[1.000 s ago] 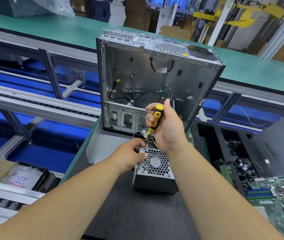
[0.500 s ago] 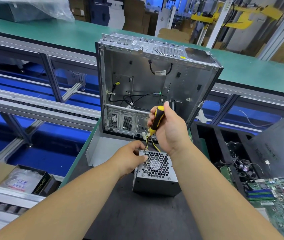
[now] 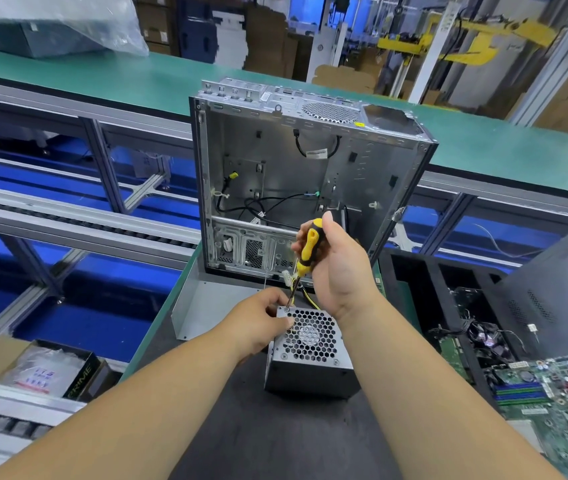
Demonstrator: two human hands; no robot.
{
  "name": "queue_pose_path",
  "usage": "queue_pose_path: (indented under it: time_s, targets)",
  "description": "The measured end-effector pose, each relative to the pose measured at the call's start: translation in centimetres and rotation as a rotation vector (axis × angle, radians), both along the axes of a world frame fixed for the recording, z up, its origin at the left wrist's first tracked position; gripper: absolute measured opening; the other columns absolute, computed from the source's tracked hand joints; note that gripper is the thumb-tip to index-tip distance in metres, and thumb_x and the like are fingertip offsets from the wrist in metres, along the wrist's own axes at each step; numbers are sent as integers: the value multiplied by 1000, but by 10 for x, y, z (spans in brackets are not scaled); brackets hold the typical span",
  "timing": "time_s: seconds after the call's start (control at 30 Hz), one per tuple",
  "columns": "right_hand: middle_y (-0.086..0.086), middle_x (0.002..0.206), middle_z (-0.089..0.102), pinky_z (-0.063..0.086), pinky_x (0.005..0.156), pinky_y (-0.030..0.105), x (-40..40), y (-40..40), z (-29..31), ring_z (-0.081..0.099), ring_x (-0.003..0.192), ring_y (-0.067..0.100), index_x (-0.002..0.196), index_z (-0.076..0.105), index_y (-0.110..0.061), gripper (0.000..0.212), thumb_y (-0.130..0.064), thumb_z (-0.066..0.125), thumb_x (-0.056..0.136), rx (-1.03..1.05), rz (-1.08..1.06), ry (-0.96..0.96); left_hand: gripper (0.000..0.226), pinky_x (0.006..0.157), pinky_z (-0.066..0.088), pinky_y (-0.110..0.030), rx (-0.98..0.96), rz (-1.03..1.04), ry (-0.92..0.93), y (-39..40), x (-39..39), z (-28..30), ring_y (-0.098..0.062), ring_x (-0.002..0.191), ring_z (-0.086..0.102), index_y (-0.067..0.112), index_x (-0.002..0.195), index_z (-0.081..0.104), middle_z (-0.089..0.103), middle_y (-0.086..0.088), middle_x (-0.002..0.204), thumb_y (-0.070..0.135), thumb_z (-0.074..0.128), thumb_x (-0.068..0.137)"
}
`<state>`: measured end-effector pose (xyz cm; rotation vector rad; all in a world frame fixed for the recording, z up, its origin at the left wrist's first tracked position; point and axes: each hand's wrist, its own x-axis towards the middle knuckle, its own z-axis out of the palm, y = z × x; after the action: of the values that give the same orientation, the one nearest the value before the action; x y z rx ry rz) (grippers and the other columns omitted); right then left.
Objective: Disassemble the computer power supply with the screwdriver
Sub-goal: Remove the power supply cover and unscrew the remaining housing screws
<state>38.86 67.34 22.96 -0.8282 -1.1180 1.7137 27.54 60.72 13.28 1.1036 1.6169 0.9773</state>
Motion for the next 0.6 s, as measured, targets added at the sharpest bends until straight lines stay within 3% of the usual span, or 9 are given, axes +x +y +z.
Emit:
queue_pose_path:
  time_s: [0.13,0.2,0.3,0.4,0.53,0.6]
  targets:
    - [0,67,56,43,71,27,-2,1,1,50,60,12,79,66,-9,51,-39,35,107,-65,13,73,16,77,53,-42,2,-10,48,1,0,2,-23,77,55,19,101,62,63,-27,103,11,67,89]
    - [0,66,52,41,68,25,-3,0,1,46,60,12,87,64,-8,51,-41,31,108,-57,17,76,16,81,53,-45,0,-11,52,2,1,2,-23,78,55,17,102,62,62,-28,104,10,67,89]
    - [-2,65,52,39,67,26,-3,-1,0,45,59,12,93,54,-14,40,-46,35,106,-48,38,60,16,87,53,-50,-1,-6,36,1,1,2,-23,79,56,19,100,62,62,-26,99,10,68,88]
    - [-3,70,56,44,73,30,-2,-4,-2,50,64,14,89,48,-16,26,-35,42,106,15,36,15,15,89,52,-51,-2,-9,33,1,1,2,-23,79,57,22,96,62,61,-22,94,11,68,88]
    - [-3,73,64,50,83,33,-1,-3,1,60,70,13,86,65,-12,37,-34,44,106,26,48,-20,15,90,52,-51,-12,-6,24,-1,3,6,-25,82,58,21,97,62,62,-29,103,10,67,89]
    - [-2,70,62,51,76,28,-3,-4,2,56,67,12,82,68,-10,48,-37,38,107,3,93,-7,14,87,53,-48,-15,-6,28,-2,3,7,-24,81,58,21,97,62,64,-30,104,10,66,89]
